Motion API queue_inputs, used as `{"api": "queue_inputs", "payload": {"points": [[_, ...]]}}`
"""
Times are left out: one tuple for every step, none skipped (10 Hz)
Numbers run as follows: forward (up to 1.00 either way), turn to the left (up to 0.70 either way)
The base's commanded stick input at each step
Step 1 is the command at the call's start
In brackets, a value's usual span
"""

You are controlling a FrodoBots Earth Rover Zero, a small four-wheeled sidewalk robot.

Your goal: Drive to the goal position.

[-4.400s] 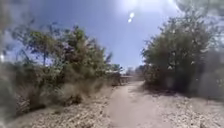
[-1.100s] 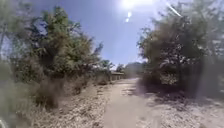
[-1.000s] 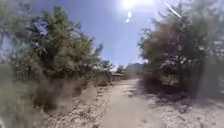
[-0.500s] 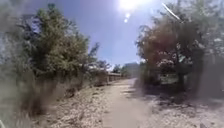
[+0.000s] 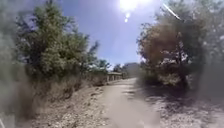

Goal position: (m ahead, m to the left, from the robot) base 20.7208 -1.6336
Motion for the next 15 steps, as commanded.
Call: {"api": "queue_inputs", "payload": {"points": [[0.44,0.02],[0.44,0.02],[0.44,0.02],[0.44,0.02],[0.44,0.02],[0.44,0.02],[0.44,0.02],[0.44,0.02],[0.44,0.02],[0.44,0.02],[0.44,0.02],[0.44,0.02],[0.44,0.02],[0.44,0.02],[0.44,0.02]]}}
